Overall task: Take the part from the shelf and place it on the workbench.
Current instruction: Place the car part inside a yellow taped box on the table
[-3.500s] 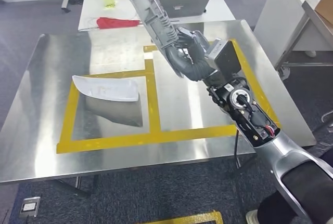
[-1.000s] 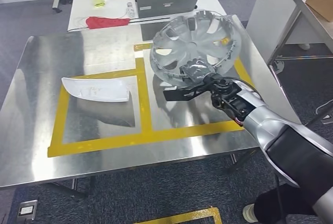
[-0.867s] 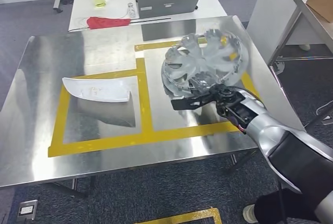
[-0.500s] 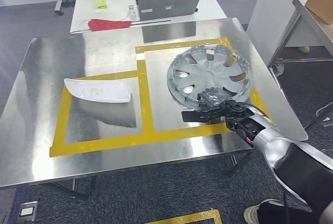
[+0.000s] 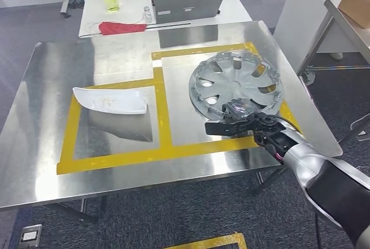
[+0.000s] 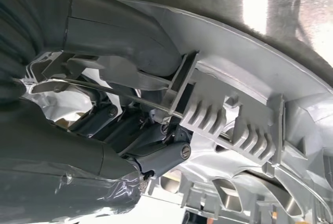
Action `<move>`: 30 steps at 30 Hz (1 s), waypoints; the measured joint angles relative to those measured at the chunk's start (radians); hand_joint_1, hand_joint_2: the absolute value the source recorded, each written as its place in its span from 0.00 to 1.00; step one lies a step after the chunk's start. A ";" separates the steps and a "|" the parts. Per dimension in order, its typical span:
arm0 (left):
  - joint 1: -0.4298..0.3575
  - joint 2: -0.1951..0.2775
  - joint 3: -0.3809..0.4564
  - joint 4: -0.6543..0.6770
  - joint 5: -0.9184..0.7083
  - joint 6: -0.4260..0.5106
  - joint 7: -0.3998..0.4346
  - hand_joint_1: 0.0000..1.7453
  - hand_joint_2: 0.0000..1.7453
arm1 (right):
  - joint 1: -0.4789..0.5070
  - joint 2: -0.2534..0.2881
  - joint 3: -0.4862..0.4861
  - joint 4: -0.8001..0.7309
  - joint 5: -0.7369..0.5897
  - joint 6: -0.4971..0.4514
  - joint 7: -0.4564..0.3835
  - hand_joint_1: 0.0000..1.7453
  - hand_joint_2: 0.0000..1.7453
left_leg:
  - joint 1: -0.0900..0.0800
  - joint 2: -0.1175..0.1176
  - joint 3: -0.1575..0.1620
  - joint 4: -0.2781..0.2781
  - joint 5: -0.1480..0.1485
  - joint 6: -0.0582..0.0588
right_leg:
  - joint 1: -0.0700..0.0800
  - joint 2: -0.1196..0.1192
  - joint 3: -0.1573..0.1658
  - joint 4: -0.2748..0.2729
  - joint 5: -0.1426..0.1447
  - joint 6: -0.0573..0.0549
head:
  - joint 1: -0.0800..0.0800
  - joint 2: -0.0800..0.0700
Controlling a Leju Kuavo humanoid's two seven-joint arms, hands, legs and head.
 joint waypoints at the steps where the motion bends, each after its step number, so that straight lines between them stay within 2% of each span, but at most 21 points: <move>1: 0.000 0.000 0.000 0.000 0.000 0.000 0.000 0.00 1.00 | 0.001 0.002 -0.002 0.000 -0.004 -0.002 -0.007 1.00 1.00 | 0.000 0.000 0.000 0.000 0.000 0.000 | 0.000 0.000 0.000 0.000 0.000 0.000 | 0.000 0.000; 7: -0.005 0.000 0.000 0.000 -0.011 0.013 -0.012 0.00 1.00 | 0.003 0.021 -0.011 0.000 -0.021 -0.012 -0.035 1.00 1.00 | 0.000 0.002 0.002 0.000 -0.001 0.001 | 0.000 0.000 0.001 -0.001 0.000 0.000 | 0.000 0.000; 13: -0.010 0.001 0.000 0.000 -0.006 0.061 -0.060 0.00 1.00 | 0.003 0.033 -0.019 0.000 -0.021 -0.014 -0.039 1.00 1.00 | 0.000 0.002 0.002 0.000 -0.001 0.002 | 0.000 0.001 0.002 -0.001 0.000 0.000 | 0.000 0.000; 22: -0.010 0.001 0.000 0.000 -0.001 0.068 -0.072 0.00 1.00 | 0.003 0.040 -0.021 0.002 -0.021 -0.015 -0.041 1.00 1.00 | 0.000 0.003 0.003 0.000 -0.001 0.001 | 0.000 0.002 0.002 -0.001 0.000 -0.001 | 0.000 0.000; 30: -0.010 0.004 0.000 0.000 0.008 0.133 -0.105 0.00 1.00 | 0.005 0.040 -0.022 0.007 -0.038 -0.022 -0.047 1.00 1.00 | 0.000 0.003 0.003 0.000 -0.001 0.001 | 0.000 0.002 0.002 -0.001 0.000 -0.001 | 0.000 0.000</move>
